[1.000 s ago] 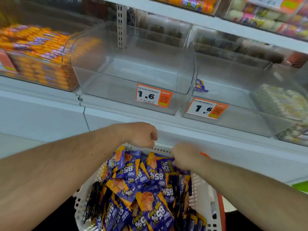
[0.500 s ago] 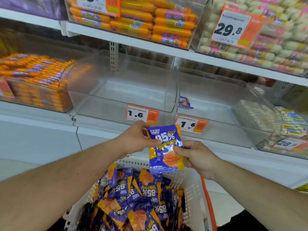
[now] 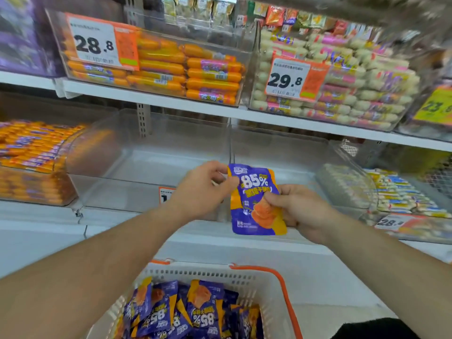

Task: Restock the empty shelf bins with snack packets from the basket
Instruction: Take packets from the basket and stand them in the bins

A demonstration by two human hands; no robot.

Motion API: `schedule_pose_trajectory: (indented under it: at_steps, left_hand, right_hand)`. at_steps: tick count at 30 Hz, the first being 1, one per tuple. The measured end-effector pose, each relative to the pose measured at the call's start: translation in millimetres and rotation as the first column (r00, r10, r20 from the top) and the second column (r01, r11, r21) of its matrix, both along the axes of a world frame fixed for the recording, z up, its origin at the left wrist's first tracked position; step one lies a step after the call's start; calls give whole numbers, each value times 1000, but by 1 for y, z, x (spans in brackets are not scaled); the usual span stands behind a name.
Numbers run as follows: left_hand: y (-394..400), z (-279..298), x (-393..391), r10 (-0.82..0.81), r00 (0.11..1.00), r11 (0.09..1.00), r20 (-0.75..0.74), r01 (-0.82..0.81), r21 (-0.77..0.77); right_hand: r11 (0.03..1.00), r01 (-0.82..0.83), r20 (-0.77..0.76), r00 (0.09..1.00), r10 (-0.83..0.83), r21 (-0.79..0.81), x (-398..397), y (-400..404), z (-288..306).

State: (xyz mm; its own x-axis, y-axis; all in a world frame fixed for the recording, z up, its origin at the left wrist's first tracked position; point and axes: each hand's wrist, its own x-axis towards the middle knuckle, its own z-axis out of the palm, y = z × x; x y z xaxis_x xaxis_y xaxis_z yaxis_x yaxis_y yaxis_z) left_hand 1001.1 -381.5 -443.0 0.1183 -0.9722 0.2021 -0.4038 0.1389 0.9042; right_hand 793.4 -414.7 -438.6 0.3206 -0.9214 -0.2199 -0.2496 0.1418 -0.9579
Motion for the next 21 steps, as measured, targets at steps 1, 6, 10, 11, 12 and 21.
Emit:
schedule_pose_trajectory:
  at_steps: [1,6,10,11,12,21]
  left_hand:
    - [-11,4,3,85,993,995,88,-79,-69]
    - [-66,11,13,152,961,985,233,-166,42]
    - [-93,-4,3,49,984,975,169,-84,205]
    - [-95,-9,1,31,985,967,167,-72,243]
    - [-95,-13,0,21,985,960,172,-68,273]
    - [-101,-21,3,15,989,947,147,-62,317]
  right_hand:
    - [1000,28,-10,1000,-28,14,-7,-10,7]
    - [962,270,-115,958,-264,42,-21,-82,23]
    - [948,310,-235,929,-286,72,-3,-145,4]
    - [954,288,-270,928,-256,85,5,-157,-2]
    - [960,263,-302,927,-224,94,14,-169,-9]
    - [985,161,-529,842,-104,62,64,-216,-52]
